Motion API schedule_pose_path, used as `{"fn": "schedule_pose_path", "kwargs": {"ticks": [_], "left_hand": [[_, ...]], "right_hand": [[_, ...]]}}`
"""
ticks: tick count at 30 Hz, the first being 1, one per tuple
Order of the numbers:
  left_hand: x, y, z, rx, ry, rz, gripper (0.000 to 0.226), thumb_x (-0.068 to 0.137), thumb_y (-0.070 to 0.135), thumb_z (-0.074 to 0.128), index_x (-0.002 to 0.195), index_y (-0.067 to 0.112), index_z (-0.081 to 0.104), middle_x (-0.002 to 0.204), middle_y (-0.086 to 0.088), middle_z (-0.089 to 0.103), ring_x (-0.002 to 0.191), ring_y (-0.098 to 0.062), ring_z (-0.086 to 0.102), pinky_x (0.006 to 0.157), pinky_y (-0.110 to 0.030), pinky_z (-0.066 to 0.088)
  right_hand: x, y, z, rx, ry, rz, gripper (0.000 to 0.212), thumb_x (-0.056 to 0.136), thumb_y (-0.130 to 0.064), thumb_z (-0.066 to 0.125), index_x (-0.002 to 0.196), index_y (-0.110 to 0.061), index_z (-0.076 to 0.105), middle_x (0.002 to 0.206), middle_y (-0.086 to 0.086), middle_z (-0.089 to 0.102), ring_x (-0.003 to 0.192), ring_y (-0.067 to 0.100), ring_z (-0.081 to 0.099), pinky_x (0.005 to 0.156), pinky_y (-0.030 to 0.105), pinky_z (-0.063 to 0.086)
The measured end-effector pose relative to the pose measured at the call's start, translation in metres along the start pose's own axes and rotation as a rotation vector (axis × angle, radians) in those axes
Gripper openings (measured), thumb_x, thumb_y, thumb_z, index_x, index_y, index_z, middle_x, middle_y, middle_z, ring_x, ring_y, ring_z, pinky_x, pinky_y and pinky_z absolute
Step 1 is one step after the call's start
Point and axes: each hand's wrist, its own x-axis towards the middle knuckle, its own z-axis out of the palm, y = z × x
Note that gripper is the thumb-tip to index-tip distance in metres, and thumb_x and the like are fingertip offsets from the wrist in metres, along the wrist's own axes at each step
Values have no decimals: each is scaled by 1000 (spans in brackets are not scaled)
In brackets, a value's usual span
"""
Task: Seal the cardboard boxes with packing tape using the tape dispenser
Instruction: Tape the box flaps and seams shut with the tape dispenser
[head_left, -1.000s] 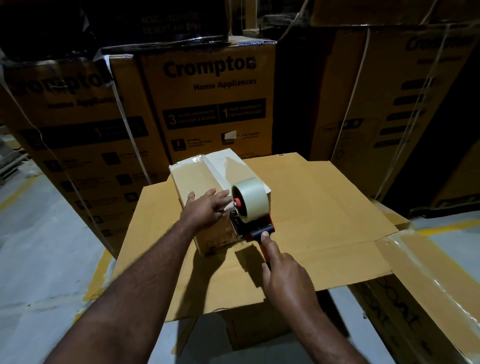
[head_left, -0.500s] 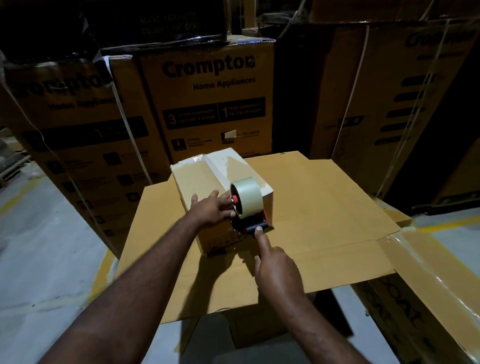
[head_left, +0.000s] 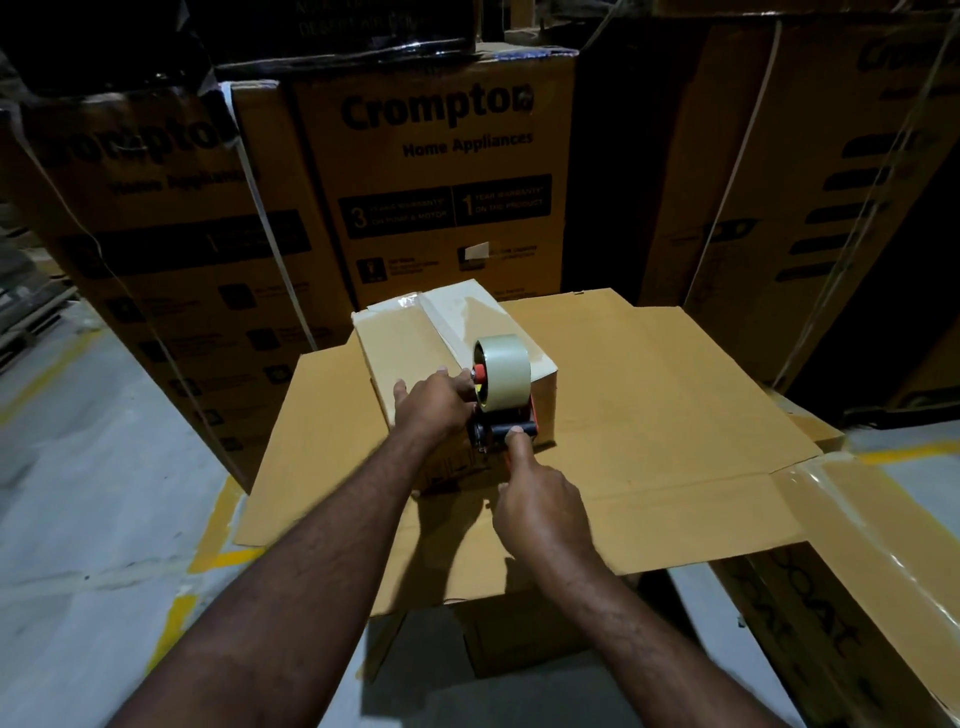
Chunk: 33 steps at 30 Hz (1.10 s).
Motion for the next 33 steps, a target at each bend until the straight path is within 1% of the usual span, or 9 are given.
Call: {"fn": "schedule_pose_path", "kwargs": {"ticks": [4, 6, 12, 17, 21, 25, 28, 31, 33], "left_hand": [[-2, 1, 10, -22, 69, -6, 47, 84, 32, 78, 129, 41, 66, 145, 2, 59, 139, -19, 47, 121, -57, 9], [-4, 2, 12, 0, 82, 3, 43, 80, 35, 80, 121, 41, 69, 135, 6, 64, 133, -18, 52, 119, -57, 13], [1, -1, 4, 31, 55, 61, 33, 92, 51, 59, 120, 36, 69, 132, 4, 62, 126, -20, 55, 116, -60, 16], [0, 17, -6, 209, 123, 201, 30, 93, 54, 65, 108, 29, 72, 136, 4, 61, 136, -21, 47, 118, -66, 13], [-1, 20, 7, 134, 137, 257, 16, 99, 43, 59, 105, 28, 56, 108, 8, 59, 101, -13, 53, 116, -63, 25], [7, 4, 19, 376, 82, 328, 49, 101, 42, 50, 148, 33, 39, 156, -4, 38, 144, -24, 32, 114, -71, 21], [10, 2, 21, 370, 80, 361, 59, 101, 53, 39, 155, 29, 33, 169, -1, 17, 156, -24, 9, 115, -72, 6], [12, 0, 29, 370, 134, 417, 49, 105, 45, 39, 148, 22, 46, 164, -3, 32, 153, -21, 24, 122, -58, 19], [17, -6, 34, 382, 210, 551, 34, 103, 39, 50, 124, 18, 67, 145, -10, 57, 137, -24, 48, 113, -46, 34]], "right_hand": [[-5, -2, 4, 109, -62, 32, 56, 99, -18, 50, 144, -35, 21, 83, 0, 62, 72, 17, 63, 51, 34, 50], [-14, 3, 8, 175, -49, 61, 55, 100, -20, 49, 145, -37, 22, 86, -1, 62, 73, 15, 64, 58, 38, 59], [-10, 14, -26, 77, -71, 30, 56, 101, -23, 51, 147, -37, 22, 104, 1, 66, 85, 17, 64, 74, 41, 61], [5, 21, -93, 10, -97, 101, 58, 94, -27, 55, 144, -45, 31, 112, 3, 64, 90, 23, 65, 77, 45, 61], [8, 19, -133, 132, -108, 117, 61, 98, -26, 59, 148, -46, 30, 112, 4, 59, 85, 22, 66, 66, 37, 61], [13, 12, -160, 322, -147, 97, 56, 98, -25, 63, 145, -43, 38, 103, 9, 62, 77, 26, 67, 59, 34, 60], [23, 0, -163, 379, -101, 48, 59, 97, -26, 64, 147, -43, 36, 100, 8, 63, 76, 27, 68, 61, 37, 61], [40, -19, -156, 413, -25, -2, 60, 97, -28, 64, 147, -44, 34, 109, 6, 62, 75, 26, 69, 62, 41, 62], [51, -27, -149, 429, 4, -24, 62, 96, -29, 65, 147, -46, 34, 120, 8, 59, 78, 25, 68, 61, 37, 61]]}}
